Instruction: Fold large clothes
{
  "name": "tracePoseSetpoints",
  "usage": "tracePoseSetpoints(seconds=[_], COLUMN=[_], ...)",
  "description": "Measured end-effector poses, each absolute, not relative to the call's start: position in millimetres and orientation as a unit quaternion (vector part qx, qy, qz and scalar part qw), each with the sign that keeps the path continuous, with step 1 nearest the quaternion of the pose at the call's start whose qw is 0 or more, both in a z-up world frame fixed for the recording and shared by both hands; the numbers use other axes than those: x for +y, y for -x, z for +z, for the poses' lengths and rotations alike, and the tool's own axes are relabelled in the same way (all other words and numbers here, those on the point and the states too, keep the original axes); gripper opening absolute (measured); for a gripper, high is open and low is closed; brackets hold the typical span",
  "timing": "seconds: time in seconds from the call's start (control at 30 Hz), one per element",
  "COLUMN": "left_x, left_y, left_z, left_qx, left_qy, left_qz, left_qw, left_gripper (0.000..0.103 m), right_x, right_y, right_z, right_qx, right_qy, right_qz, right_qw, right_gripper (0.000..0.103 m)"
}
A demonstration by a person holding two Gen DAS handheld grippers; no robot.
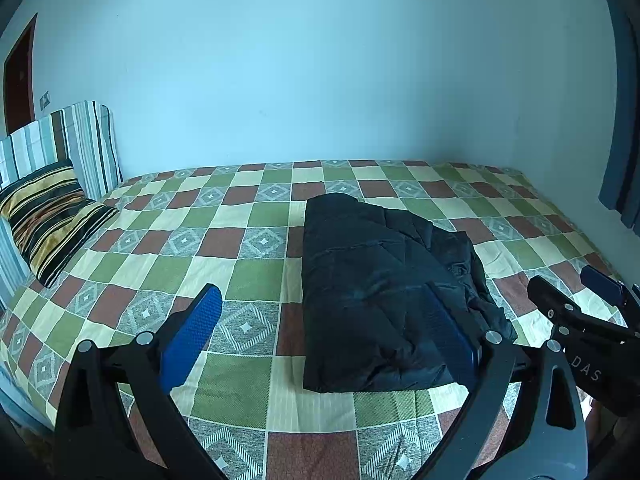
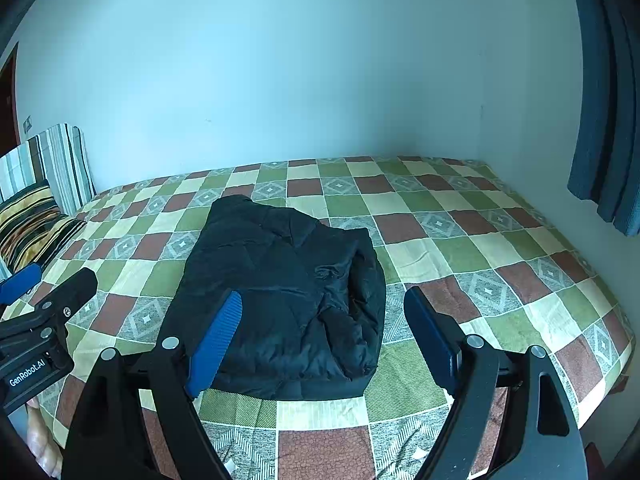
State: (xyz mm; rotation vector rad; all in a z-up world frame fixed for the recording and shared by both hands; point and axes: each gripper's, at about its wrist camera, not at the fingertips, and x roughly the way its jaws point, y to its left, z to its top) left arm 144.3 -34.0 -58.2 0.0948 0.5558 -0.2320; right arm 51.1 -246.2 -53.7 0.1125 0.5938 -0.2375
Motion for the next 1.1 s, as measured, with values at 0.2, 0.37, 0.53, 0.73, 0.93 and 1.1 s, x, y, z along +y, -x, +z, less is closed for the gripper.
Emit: tracePoseSetpoints(seconds=[0.2,0.37,0.53,0.73,0.93,1.1], left_x=[-34.0,-32.5,-32.5,-31.6,-29.8,-28.1], left_y=[-144.6,-145.1,-144.1,-144.4,-147.8,-147.7], left_z=[-58.2,-58.5,-58.9,-59.9,-61.8,-62.3], left_qx=[0.273,0.272,0.270,0.271,0.277,0.275], left_qy=[-0.047,-0.045,-0.049,-0.048,-0.051,-0.050], left_qz=[-0.114,-0.112,-0.111,-0.110,-0.106,-0.103], left_qw=[0.954,0.955,0.955,0.955,0.954,0.955], left_gripper=[0.098,0.098,0.098,0.098,0.098,0.098], right_x=[-245.5,-245.3,-244.6,-244.9,-245.1,-246.5], right_y=[-51.0,-51.6,-52.1,-53.1,-53.5,-53.2], right_z=[-53.7,-54.2,-54.6,-55.7,-56.0,-57.3], right_qx=[0.293,0.292,0.292,0.293,0.294,0.296], right_qy=[-0.055,-0.053,-0.052,-0.052,-0.052,-0.050], right_qz=[-0.116,-0.116,-0.115,-0.114,-0.113,-0.112], right_qw=[0.948,0.948,0.948,0.948,0.948,0.947], right_gripper=[0.082,0.082,0.082,0.082,0.082,0.082])
